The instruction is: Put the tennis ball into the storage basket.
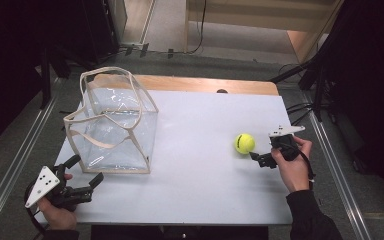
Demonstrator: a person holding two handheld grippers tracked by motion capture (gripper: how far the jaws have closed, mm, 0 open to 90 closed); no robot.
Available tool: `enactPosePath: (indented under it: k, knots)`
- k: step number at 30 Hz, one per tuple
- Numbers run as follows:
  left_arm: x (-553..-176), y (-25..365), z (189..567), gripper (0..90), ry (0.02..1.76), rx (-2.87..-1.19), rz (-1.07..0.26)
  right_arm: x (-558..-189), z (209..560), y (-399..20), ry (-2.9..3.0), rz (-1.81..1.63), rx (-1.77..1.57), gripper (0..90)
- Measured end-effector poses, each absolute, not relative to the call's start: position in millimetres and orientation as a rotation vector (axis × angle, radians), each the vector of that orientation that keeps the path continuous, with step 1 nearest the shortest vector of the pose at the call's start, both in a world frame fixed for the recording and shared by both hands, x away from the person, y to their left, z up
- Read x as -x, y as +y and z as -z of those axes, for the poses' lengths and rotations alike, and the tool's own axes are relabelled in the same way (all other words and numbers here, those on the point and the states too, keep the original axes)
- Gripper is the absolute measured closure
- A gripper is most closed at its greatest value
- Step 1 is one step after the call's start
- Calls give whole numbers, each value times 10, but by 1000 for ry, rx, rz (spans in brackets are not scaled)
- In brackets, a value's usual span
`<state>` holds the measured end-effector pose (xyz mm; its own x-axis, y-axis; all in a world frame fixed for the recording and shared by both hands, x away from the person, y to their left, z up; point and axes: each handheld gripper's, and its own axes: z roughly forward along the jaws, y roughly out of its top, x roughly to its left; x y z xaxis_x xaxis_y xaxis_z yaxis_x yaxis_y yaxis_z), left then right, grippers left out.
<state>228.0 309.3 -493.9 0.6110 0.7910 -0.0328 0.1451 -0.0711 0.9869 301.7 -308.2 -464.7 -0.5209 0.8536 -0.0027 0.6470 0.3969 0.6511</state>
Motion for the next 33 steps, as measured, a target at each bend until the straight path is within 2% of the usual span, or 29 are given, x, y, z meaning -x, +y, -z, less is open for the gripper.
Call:
enactPosePath:
  k: [33]
  knots:
    - [-2276,3086,4937,13,803,-1586,-643,-3450,4612,-2795,2517,-709,-1274,0]
